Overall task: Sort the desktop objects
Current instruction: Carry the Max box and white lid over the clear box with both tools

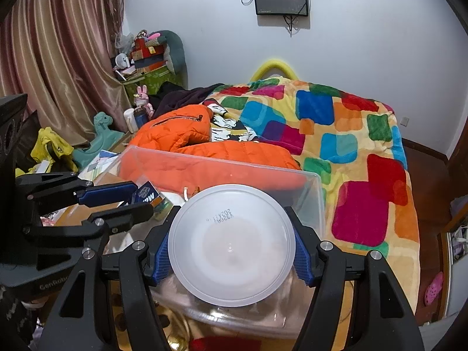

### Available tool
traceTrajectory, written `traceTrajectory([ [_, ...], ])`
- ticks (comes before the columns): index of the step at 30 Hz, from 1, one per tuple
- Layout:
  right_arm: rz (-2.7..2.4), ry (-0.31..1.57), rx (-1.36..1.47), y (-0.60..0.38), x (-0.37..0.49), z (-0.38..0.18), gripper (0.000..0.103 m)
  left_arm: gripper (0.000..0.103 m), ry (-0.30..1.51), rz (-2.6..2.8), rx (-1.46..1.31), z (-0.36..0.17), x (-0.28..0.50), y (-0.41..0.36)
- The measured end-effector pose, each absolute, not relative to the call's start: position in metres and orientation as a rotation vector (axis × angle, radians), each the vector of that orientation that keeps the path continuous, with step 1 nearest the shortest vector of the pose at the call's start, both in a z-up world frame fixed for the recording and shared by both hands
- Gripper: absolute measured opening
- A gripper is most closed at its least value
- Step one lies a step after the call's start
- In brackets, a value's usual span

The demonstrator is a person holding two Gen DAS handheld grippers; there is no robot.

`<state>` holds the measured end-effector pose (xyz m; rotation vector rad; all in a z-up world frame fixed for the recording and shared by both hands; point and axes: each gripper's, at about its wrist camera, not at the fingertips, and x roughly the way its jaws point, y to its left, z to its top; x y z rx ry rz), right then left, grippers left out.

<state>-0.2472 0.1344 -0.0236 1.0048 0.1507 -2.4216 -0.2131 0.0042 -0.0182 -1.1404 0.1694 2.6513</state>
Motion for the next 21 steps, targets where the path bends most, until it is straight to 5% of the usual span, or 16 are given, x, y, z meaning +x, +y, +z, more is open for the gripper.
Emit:
traceTrajectory([
  [21, -2.447, 0.211, 1.001, 0.134, -0.265, -0.043, 0.062, 0.027, 0.143, 2.624, -1.144, -0.034, -0.224, 0.004],
])
